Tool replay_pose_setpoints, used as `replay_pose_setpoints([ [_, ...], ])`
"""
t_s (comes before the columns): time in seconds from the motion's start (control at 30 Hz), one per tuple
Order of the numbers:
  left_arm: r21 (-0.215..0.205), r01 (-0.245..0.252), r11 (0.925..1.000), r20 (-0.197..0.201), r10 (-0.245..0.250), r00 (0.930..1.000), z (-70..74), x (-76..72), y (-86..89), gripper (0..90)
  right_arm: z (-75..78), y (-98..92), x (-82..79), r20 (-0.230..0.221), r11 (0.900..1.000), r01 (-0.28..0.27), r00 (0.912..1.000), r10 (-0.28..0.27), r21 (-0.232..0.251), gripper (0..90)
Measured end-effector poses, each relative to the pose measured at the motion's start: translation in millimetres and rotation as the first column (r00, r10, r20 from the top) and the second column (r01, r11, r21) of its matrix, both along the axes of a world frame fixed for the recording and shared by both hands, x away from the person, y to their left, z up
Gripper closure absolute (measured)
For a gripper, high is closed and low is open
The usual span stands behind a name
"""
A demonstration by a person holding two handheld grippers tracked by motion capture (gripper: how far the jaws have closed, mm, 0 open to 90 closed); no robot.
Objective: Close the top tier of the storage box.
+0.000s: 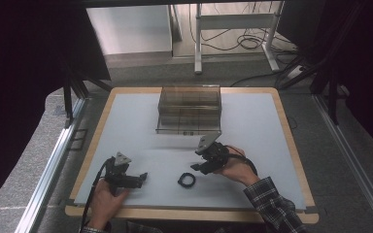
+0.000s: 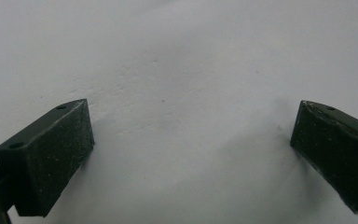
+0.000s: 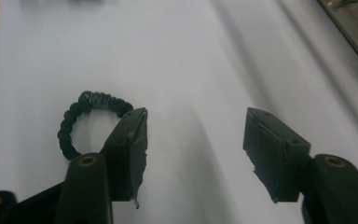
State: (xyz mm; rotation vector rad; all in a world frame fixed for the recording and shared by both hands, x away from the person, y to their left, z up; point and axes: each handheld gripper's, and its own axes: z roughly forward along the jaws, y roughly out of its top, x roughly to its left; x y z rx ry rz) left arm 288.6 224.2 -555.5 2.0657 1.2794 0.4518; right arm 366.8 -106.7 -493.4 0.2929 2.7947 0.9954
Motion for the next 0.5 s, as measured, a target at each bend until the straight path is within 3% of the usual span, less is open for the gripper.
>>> replay_pose_setpoints([
  [0.27,0.000,0.000,1.0000,0.000,0.000,1.0000,0.0,0.0,0.0,0.0,-3.4,4.9,-4.5,-0.032,1.000,-0.024,0.9992,0.024,0.008,48.8],
  [0.5,-0.002,-0.001,1.0000,0.001,0.001,1.0000,-0.1,0.0,-0.1,0.0,-7.8,11.8,-9.7,-0.039,0.998,-0.056,0.9977,0.055,-0.017,55.2],
])
